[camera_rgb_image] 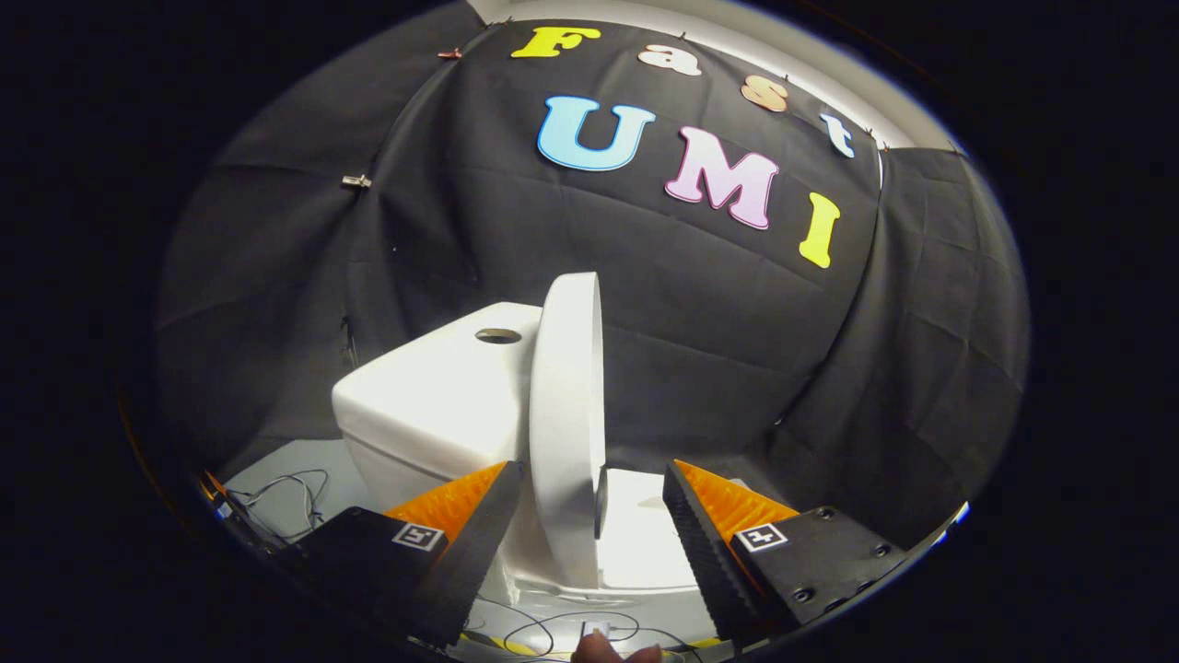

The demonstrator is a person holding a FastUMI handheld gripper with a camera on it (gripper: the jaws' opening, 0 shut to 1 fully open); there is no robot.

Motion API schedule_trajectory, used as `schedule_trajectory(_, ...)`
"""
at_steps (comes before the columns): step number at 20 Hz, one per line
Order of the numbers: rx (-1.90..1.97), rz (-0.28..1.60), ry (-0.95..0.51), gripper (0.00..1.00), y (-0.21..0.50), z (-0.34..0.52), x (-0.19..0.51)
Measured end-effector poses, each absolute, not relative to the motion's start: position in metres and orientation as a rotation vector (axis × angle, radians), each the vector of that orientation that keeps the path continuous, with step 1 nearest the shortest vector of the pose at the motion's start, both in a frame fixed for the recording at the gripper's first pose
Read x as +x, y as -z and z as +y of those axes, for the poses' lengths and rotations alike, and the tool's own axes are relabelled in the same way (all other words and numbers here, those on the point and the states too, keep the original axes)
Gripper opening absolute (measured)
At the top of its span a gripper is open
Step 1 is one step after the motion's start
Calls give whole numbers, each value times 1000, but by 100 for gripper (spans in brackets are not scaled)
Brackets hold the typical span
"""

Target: Open the toilet lid.

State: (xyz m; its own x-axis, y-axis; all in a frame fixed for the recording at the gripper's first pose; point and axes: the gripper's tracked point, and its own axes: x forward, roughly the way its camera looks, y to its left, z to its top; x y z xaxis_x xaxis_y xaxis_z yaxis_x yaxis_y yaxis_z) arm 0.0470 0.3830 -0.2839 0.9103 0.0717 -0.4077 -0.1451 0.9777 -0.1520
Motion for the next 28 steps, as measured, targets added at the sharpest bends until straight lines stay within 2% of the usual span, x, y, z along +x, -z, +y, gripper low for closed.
schedule_trajectory(11, -49, 318, -107, 99, 195, 322, 55)
schedule_trajectory(28, 77, 166, -51, 99, 68, 162, 28)
